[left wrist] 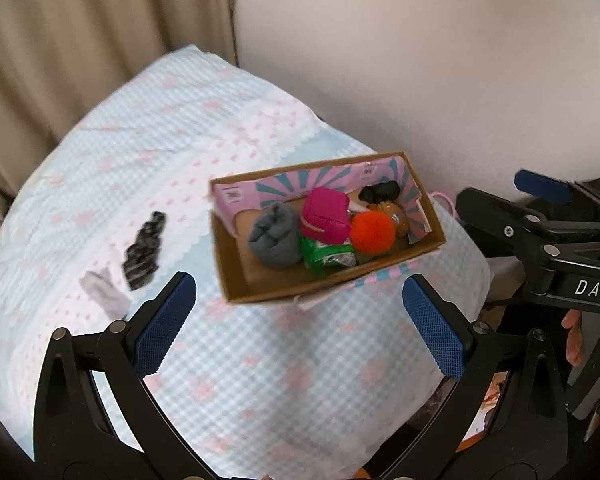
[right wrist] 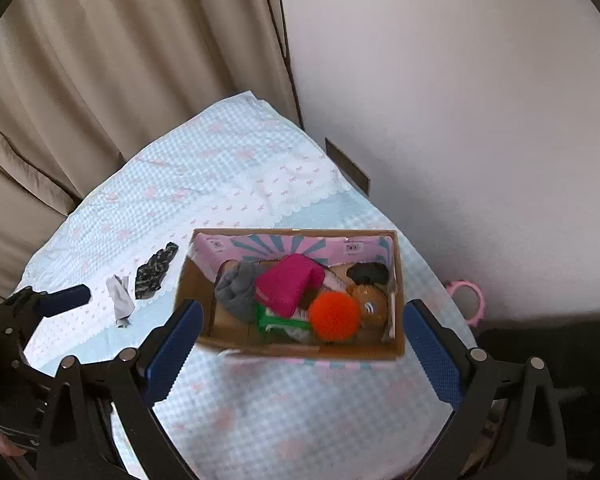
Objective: Organize soft objects
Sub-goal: 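Lift both tools away from the box toward the grey cloth and black scrunchie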
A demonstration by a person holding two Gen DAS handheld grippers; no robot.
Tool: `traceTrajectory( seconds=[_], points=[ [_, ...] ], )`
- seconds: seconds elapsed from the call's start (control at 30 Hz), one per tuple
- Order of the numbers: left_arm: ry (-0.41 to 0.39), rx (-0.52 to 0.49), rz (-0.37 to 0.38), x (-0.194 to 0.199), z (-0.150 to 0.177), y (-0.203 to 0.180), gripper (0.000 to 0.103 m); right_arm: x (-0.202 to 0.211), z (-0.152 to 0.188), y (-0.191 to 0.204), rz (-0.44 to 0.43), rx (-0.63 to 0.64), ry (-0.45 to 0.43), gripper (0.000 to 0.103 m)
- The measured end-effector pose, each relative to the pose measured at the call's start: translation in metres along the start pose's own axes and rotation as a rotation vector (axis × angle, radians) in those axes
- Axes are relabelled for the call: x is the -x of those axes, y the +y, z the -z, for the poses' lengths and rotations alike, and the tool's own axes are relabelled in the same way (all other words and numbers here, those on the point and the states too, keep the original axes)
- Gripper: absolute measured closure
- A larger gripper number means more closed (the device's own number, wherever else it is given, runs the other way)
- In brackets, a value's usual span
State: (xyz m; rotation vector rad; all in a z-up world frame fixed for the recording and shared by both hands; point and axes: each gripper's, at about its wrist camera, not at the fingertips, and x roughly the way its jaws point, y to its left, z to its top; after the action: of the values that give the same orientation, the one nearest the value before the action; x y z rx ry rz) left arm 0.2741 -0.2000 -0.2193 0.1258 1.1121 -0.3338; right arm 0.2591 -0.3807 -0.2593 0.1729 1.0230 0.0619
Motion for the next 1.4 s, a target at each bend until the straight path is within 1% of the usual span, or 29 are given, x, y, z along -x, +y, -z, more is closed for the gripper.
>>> traceTrajectory(
  seconds=[0.13,0.2,0.4,0.53,0.63,0.73,0.8,0.87,0.97,1.1,1.23,1.4],
  points=[
    [-0.068,0.033,-0.008,0.047,0.027,0.020,0.000,0.040,0.019,0.024,0.007,-0.006,-0.050,0.004],
    [-0.088,0.049,-0.009,0.066,0.042,0.031,0.000,0.054,0.028,0.036,0.021,0.005,-0.075,0.004],
    [-0.171,0.095,-0.060,0.122,0.087,0.068,0.000,0.098,0.058,0.086,0.052,0.073,-0.178,0.004],
    [-0.223,0.135,-0.112,0.151,0.115,0.101,0.000,0.112,0.075,0.117,0.047,0.060,-0.218,0.004],
    [-0.239,0.166,-0.132,0.163,0.135,0.127,0.000,0.111,0.083,0.138,0.005,0.053,-0.214,0.004],
    [-0.253,0.181,-0.146,0.169,0.154,0.152,0.000,0.111,0.092,0.162,-0.018,0.068,-0.240,0.004],
    [-0.256,0.192,-0.158,0.167,0.165,0.165,0.000,0.107,0.097,0.177,-0.029,0.072,-0.253,0.004],
    [-0.256,0.222,-0.157,0.163,0.177,0.184,0.000,0.099,0.100,0.196,-0.049,0.084,-0.255,0.004],
    [-0.261,0.271,-0.156,0.154,0.191,0.211,0.000,0.084,0.103,0.224,-0.053,0.126,-0.258,0.004],
    [-0.260,0.315,-0.170,0.132,0.199,0.239,0.000,0.057,0.103,0.251,-0.076,0.169,-0.249,0.004],
    [-0.247,0.377,-0.168,0.095,0.203,0.264,0.000,0.017,0.101,0.267,-0.103,0.203,-0.225,0.004],
    [-0.235,0.446,-0.158,0.030,0.199,0.288,0.000,-0.034,0.093,0.284,-0.124,0.256,-0.204,0.004]
  ],
)
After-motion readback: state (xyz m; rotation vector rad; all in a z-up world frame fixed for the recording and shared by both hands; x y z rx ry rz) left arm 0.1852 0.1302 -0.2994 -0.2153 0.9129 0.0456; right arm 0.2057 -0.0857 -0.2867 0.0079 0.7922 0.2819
